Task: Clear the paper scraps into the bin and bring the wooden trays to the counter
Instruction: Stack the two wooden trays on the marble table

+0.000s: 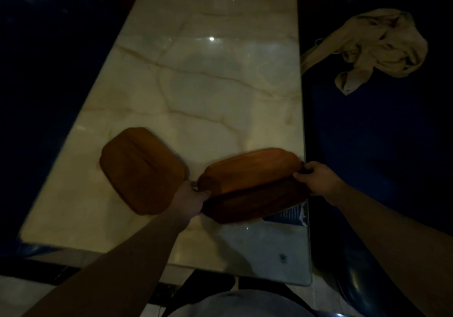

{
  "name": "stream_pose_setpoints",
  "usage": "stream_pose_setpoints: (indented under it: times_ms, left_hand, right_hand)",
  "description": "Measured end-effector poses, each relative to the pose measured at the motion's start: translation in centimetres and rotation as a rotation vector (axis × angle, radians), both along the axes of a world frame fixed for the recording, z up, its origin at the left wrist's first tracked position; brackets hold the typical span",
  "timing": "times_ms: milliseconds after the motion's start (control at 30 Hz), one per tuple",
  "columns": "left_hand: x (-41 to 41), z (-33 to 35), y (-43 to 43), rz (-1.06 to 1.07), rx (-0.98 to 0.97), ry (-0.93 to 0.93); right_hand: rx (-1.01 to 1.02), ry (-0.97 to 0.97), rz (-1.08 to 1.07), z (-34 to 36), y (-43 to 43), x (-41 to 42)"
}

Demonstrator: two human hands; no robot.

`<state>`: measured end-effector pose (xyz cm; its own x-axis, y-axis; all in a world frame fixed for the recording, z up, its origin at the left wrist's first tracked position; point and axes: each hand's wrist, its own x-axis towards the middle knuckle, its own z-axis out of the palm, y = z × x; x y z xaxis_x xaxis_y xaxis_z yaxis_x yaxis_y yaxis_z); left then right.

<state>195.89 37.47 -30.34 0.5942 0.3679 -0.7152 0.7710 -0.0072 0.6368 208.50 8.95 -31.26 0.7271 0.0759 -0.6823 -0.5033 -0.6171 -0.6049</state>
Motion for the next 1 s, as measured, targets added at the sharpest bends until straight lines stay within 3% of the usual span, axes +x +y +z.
stream_pose_setpoints:
  times_ms: [300, 533, 1000]
  left_hand:
    - [0.5, 3.2, 4.3, 0.264, -0.031, -0.184]
    - [0.8, 5.2, 12.8, 0.285, 0.087, -0.195]
    - [6.1, 4.4, 30.2, -0.323, 0.255, -0.246]
  right_hand:
    - [0.175, -0.039, -0.053, 2.7, 1.7, -1.7]
    - [0.208, -0.004, 0.004, 3.5, 8.3, -4.3]
    - [0.137, 0.052, -0.113, 3.3, 25.5, -10.3]
